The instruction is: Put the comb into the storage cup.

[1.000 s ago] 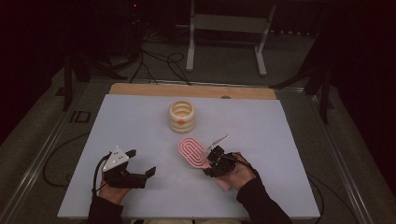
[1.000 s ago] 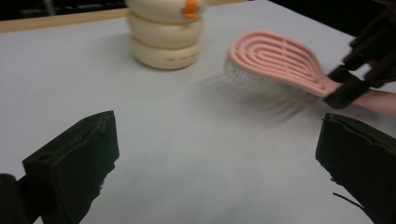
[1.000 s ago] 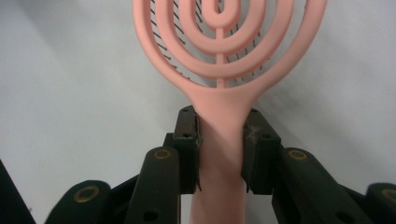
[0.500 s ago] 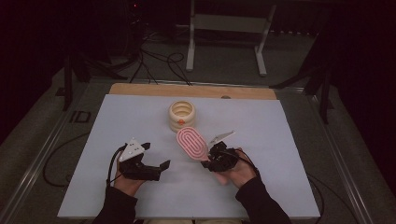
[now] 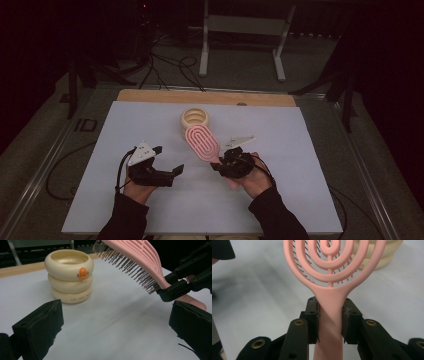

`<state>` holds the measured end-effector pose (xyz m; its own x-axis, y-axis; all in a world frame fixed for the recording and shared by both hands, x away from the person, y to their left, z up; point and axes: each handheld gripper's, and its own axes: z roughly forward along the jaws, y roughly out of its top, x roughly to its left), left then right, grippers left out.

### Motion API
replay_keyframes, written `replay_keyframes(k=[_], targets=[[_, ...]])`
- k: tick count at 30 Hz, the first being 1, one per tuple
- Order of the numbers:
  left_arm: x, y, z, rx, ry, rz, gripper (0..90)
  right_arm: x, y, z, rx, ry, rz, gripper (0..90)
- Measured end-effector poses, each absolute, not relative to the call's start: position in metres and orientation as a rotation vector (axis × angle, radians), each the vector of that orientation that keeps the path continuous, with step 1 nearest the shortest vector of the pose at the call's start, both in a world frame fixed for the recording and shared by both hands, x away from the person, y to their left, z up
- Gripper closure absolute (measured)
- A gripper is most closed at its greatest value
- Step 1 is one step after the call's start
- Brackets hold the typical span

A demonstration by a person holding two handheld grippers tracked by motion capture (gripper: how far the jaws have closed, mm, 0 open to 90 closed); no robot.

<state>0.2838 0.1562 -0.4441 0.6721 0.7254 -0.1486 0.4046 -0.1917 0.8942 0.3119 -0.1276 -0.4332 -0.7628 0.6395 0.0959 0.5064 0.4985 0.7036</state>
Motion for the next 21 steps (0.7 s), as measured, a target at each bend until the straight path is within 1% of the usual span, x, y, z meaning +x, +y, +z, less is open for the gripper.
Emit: replay_keyframes(k=[9,17,21], targets=[[0.293,0.143,-0.430,1.796,0.872,0.350,0.4,0.311,-0.123,-0.426,0.963,2.496,1.193,70.8],[0.305,0.131,-0.422,1.743,0.872,0.284,1.1,0.309,-0.117,-0.420,0.941,2.447,1.256,70.8],[0.309,0.127,-0.420,1.702,0.887,0.243,3.9,0.308,-0.114,-0.419,0.934,2.428,1.281,70.9]])
